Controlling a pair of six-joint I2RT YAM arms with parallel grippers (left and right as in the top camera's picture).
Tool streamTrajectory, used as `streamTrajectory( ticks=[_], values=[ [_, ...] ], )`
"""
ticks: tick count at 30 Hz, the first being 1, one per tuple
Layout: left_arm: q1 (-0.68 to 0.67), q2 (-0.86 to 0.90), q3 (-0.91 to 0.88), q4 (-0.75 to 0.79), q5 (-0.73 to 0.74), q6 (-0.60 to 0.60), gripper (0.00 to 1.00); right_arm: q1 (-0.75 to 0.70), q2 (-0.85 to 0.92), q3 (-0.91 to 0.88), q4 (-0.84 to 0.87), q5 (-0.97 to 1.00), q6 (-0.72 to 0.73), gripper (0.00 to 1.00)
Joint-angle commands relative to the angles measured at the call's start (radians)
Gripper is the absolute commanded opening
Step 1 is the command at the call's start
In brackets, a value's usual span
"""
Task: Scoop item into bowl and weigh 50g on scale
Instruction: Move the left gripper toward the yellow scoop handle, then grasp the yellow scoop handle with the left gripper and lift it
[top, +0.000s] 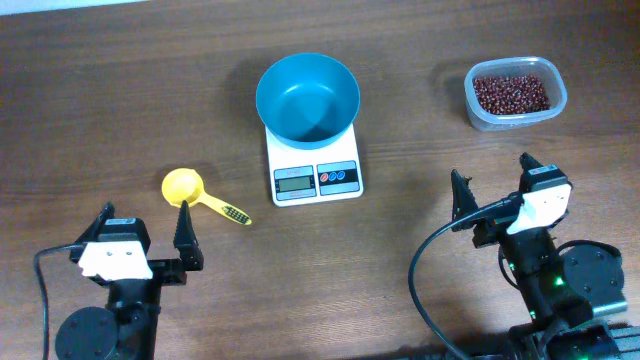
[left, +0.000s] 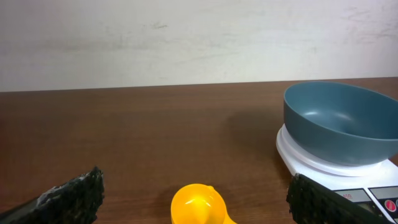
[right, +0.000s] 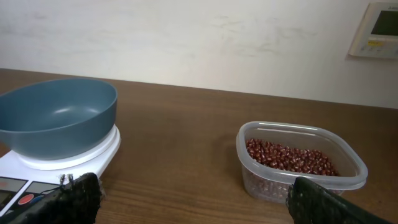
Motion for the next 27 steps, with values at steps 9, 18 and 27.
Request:
streamTrajectory(
  ticks=[9,18,27],
  values=[
    [0.005,-0.004,0.229,0.03,0.182,0.015,0.98,0.008,-0.003,-0.005,-0.003,-0.005,0.004,0.99],
    [0.005,0.594,0.939,-0.553,0.04,0.006,0.98,0.008,-0.003,-0.005,-0.003,-0.005,0.004,0.99],
    [0.005,1.177,1.17,-1.048,0.513,-0.011,0.99,0.008,-0.003,-0.005,-0.003,-0.005,0.004,0.99]
  ],
)
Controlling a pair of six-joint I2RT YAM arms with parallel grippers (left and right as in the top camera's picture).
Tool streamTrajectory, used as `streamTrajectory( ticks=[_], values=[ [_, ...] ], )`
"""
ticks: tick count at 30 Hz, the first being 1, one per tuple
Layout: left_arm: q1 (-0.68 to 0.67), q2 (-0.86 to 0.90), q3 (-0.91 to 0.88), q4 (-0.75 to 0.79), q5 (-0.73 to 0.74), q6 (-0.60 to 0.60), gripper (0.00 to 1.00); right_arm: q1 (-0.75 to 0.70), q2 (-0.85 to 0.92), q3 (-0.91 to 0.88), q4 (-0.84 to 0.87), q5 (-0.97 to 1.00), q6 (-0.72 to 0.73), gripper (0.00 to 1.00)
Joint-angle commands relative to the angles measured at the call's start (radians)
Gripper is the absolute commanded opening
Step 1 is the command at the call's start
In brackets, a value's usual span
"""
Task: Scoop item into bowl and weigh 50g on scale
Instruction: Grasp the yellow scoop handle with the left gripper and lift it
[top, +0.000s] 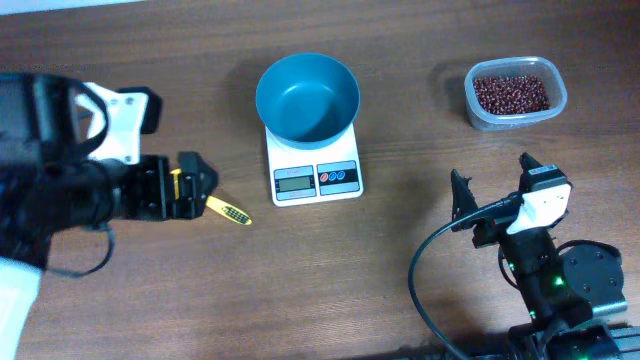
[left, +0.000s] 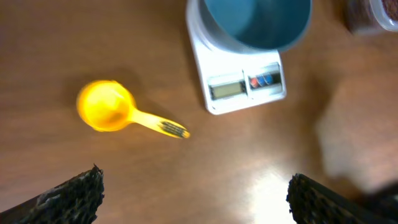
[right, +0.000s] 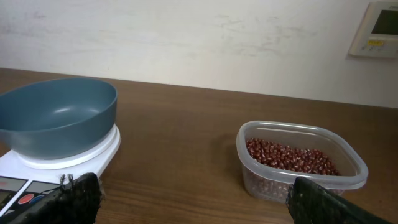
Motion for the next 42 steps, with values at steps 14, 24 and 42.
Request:
streamTrajectory(
  ticks=[14,24,42],
  values=[
    [0.029,0.283,-0.164,0.172,-0.481,-0.636,0.99,0.007,-0.005,-0.005,-0.004,-0.006,0.004,0.99],
    [0.059,0.454,-0.259,0.415,-0.443,-0.636,0.89,0.007,-0.005,-0.005,-0.004,-0.006,0.004,0.98],
    [0.059,-0.144,-0.248,0.004,-0.167,-0.636,0.0,0.007,-0.005,-0.005,-0.004,-0.006,0.004,0.99]
  ],
)
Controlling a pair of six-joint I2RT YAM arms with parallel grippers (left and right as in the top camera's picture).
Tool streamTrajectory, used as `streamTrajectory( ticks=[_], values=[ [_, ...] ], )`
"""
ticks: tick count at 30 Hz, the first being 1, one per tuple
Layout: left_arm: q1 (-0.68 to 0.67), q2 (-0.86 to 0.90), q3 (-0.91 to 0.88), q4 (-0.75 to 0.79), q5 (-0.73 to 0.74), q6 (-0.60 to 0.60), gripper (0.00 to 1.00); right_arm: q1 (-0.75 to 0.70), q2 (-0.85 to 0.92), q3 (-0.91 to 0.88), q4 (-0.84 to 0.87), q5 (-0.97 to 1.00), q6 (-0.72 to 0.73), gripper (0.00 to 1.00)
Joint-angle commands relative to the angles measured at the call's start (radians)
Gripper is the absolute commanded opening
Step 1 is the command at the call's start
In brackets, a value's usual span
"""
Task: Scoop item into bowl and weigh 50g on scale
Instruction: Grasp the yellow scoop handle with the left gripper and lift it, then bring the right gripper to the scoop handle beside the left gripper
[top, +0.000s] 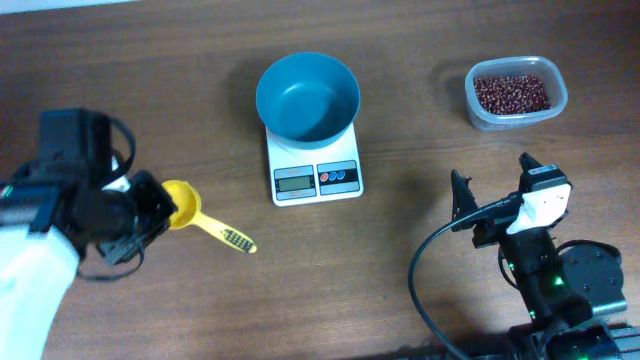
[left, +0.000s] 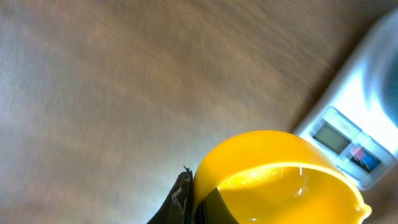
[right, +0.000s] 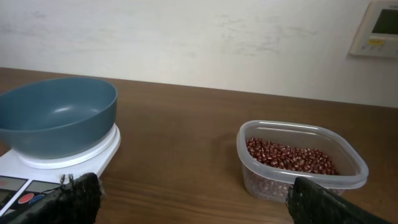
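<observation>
A yellow scoop (top: 183, 206) lies on the table left of the white scale (top: 317, 172), its handle pointing right and toward me. My left gripper (top: 160, 208) is down at the scoop's cup. The left wrist view is blurred and filled by the yellow cup (left: 280, 177); the left gripper (left: 194, 190) is pinched on the cup's wall, one dark finger (left: 182, 200) outside it. An empty blue bowl (top: 307, 96) stands on the scale. Red beans fill a clear tub (top: 514, 92) at the far right. My right gripper (top: 490, 205) stands open near the front right, holding nothing.
From the right wrist, the bowl (right: 57, 115) on the scale sits left and the bean tub (right: 298, 162) right, with bare wood between. The right arm's black cable (top: 430, 280) loops over the table's front.
My left gripper was open above the scoop; now it is low at the cup and shut on its wall. The scoop has shifted slightly toward the front. The right arm is unchanged.
My left gripper first rested open near the front left edge, the scoop lying beyond it. Then the arm was raised over the scoop, looking straight down, still open. Now it is down at the cup and shut on it. The right arm has stayed still throughout.
</observation>
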Motion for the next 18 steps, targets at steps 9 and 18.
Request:
streamTrajectory(
  ticks=[9,18],
  values=[
    [0.006,-0.67,-0.019,-0.377,0.12,-0.174,0.0,0.008,-0.007,-0.005,0.022,-0.595,0.687,0.99],
    [0.006,-0.667,-0.306,-0.158,0.328,-0.437,0.0,0.008,-0.007,-0.005,0.035,-1.185,1.151,0.99]
  ],
)
